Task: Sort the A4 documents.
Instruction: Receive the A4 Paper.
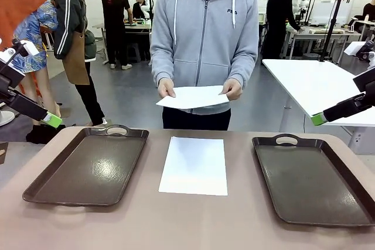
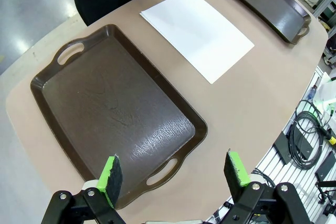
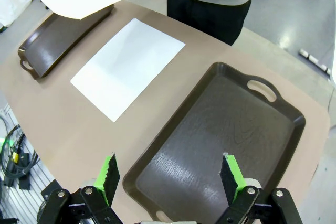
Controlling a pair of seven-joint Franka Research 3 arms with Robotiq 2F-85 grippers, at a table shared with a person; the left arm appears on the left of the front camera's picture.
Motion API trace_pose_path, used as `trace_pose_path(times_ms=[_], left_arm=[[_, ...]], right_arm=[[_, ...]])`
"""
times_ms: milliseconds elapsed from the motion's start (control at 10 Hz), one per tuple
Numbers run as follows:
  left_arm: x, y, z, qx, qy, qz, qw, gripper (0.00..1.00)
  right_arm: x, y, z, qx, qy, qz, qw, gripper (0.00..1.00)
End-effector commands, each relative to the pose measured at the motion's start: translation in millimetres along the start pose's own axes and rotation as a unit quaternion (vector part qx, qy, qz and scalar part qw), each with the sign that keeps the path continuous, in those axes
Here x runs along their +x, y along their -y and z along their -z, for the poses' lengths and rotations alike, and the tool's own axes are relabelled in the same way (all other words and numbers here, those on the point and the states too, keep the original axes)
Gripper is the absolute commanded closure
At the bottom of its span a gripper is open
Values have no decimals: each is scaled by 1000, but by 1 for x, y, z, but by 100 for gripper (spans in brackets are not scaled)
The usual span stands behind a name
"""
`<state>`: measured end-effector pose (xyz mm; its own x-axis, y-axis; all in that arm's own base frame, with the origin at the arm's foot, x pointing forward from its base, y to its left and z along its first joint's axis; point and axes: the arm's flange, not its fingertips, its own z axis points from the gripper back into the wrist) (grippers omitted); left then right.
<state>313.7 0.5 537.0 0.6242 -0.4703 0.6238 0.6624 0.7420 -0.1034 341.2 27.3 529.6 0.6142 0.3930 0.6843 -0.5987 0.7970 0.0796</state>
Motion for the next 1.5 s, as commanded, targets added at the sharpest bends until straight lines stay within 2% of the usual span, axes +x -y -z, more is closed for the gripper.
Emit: trace_pose_path(times_ms=[0,1400], left_arm=[[0,-1,0,-5,3,0,1000,0],[0,-1,0,-5,3,0,1000,0]], right_arm=[[-1,1,2,4,-2,-3,1000,0],[-1,1,2,4,-2,-3,1000,0]])
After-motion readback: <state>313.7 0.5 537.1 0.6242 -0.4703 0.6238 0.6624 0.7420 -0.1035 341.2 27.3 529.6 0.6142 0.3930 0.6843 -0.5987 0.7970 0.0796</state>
